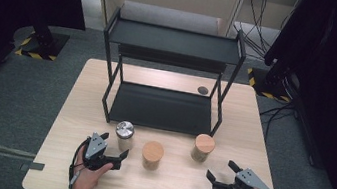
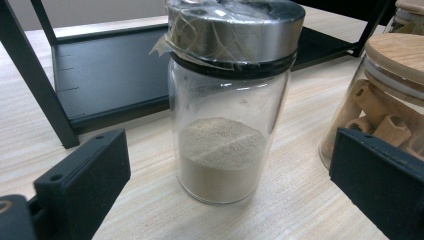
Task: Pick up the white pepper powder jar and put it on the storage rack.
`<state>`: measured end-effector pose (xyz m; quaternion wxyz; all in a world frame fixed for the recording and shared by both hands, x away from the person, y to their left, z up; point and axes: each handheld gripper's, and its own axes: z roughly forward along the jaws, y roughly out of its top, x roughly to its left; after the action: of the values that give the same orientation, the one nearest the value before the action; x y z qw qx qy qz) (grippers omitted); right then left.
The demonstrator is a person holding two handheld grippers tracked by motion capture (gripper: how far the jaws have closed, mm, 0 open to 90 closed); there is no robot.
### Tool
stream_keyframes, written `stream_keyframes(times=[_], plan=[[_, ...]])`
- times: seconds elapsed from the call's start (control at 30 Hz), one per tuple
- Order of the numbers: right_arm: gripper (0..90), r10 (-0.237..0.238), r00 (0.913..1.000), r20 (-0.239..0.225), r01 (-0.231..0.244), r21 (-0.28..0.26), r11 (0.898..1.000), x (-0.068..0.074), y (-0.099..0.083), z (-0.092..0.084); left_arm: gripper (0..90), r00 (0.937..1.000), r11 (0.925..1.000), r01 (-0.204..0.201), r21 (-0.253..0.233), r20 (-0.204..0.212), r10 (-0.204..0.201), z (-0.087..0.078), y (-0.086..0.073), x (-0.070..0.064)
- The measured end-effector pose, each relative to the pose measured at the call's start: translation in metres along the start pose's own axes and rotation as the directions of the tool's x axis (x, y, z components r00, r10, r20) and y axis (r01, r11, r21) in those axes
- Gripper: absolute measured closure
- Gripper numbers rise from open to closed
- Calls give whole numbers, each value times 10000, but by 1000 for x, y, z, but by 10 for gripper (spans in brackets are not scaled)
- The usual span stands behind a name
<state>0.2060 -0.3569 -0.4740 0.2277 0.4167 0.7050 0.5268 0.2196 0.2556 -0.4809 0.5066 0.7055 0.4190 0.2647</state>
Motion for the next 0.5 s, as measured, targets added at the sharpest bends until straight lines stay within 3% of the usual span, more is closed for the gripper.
stream_keyframes(times=[0.5], plan=[[25,37,10000,37,-37,-12,10000,0,0,0,31,10000,9999,-51,-107,9,51,6,1,1]])
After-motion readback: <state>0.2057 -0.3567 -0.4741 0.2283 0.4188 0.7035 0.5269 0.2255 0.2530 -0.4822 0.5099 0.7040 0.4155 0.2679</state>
